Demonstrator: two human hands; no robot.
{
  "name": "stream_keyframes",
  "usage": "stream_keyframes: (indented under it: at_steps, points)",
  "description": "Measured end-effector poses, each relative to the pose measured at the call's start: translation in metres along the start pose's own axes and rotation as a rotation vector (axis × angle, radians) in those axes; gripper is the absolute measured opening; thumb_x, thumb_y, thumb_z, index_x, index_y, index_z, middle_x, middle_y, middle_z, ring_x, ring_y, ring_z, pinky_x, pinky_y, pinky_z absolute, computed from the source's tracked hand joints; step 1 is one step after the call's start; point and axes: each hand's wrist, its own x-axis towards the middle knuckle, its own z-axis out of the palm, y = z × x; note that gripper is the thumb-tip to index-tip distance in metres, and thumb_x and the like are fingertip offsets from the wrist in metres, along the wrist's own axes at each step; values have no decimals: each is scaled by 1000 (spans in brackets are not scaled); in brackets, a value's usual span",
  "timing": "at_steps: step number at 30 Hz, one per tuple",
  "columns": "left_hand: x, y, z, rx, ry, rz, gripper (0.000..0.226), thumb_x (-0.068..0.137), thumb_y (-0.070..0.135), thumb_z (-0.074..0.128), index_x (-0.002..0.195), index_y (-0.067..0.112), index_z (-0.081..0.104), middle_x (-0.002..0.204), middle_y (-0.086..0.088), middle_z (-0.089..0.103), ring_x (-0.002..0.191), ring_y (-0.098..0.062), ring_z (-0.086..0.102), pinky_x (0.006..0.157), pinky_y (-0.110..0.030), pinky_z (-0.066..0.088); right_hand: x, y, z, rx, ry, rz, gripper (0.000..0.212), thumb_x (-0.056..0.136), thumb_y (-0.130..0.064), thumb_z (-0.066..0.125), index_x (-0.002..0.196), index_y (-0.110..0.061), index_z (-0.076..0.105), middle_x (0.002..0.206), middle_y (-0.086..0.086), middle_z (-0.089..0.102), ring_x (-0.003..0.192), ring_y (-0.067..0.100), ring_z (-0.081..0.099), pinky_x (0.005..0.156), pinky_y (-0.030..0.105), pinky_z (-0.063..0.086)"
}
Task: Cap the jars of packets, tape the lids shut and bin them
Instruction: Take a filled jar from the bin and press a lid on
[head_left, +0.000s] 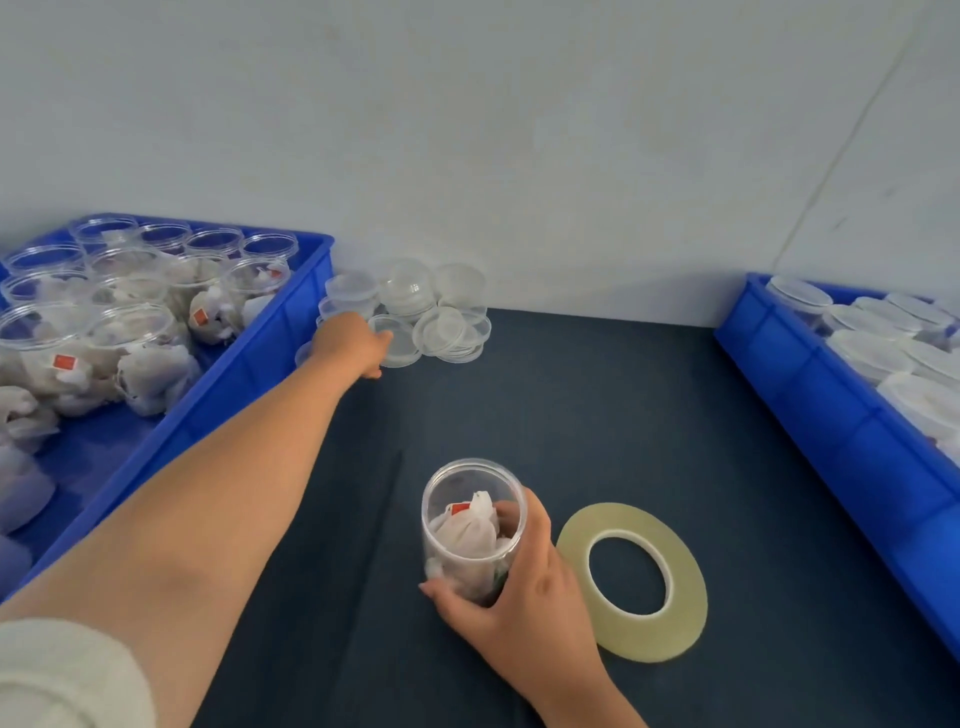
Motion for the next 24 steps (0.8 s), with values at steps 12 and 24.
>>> stream_keyframes:
  at_steps: [12,24]
  points:
    - [21,7,4,88,105,43,22,100,26,61,104,5,64,96,-12,59,76,-28,56,58,-36,40,2,0,1,-29,0,21,111,67,-84,77,154,-50,16,131,-39,50,115,-14,57,81,3,46]
    - [-112,19,-58,-1079,-115,181,24,111,31,42,120,14,56,115,-7,75,98,-24,79,80,-41,65,2,-7,-2,-41,41,13,109,69,-81,76,154,-39,22,125,-33,52,109,3,67,77,8,46]
